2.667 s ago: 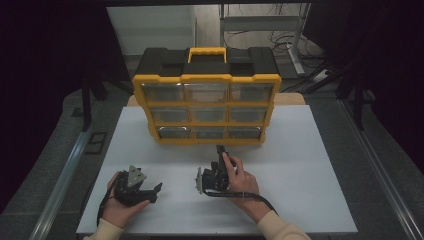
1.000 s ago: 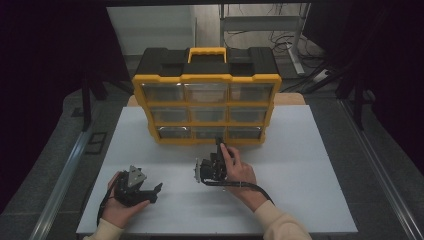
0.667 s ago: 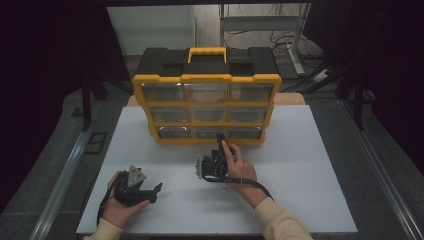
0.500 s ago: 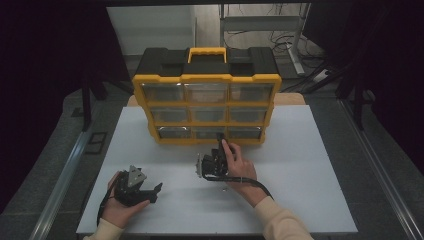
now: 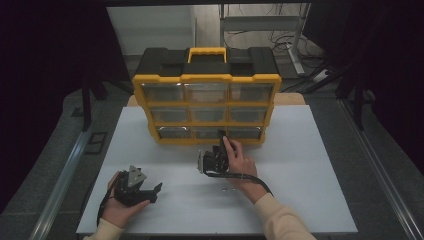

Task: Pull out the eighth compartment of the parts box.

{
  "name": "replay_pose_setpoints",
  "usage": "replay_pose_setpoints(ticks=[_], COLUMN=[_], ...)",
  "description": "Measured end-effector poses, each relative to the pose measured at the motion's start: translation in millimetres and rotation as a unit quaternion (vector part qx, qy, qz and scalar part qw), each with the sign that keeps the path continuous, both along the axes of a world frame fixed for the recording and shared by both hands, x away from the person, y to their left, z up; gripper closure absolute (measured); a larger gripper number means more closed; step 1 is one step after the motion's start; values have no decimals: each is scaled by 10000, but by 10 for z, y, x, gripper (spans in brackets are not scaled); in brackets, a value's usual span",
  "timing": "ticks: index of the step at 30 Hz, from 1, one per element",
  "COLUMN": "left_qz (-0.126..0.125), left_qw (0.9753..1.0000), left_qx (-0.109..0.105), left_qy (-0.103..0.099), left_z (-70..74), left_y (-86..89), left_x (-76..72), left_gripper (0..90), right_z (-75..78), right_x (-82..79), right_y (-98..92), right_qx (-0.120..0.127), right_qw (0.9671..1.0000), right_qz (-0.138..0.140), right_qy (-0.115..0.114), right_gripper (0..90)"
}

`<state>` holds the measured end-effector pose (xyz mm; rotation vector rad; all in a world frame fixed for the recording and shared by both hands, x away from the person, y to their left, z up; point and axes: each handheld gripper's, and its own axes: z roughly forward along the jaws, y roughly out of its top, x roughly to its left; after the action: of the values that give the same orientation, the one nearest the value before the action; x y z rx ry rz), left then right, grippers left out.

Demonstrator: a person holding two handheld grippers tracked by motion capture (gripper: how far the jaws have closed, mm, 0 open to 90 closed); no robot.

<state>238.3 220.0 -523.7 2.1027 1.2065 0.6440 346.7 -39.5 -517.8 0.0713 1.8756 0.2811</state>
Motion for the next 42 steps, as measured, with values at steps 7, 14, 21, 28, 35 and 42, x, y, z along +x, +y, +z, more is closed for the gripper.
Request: replay_pose_setpoints(ticks=[7, 14, 21, 28, 35, 42], left_qz=[-2, 10, 15, 12, 43, 47], left_qw=[10000, 10000, 10000, 10000, 10000, 10000], left_qx=[20, 24, 32, 44, 29, 13], left_qy=[6, 12, 15, 20, 19, 4], left_z=[-4, -8, -10, -12, -11, -8], left_y=[-5, 3, 9, 8, 18, 24], left_x=[3, 9, 11, 11, 8, 4], left_gripper=[114, 115, 114, 114, 114, 114], right_z=[-16, -46, -79, -61, -51, -83], right_x=[24, 99, 131, 146, 188, 210], right_y=[0, -18, -6, 17, 24, 53], right_qx=[-102, -59, 91, 52, -66, -101], right_qw=[9996, 9995, 9995, 9994, 9995, 9991], right_qz=[-93, -104, -87, -98, -116, -165], right_qy=[-264, -292, -297, -315, -292, -369], right_gripper=[243, 248, 253, 255, 274, 298])
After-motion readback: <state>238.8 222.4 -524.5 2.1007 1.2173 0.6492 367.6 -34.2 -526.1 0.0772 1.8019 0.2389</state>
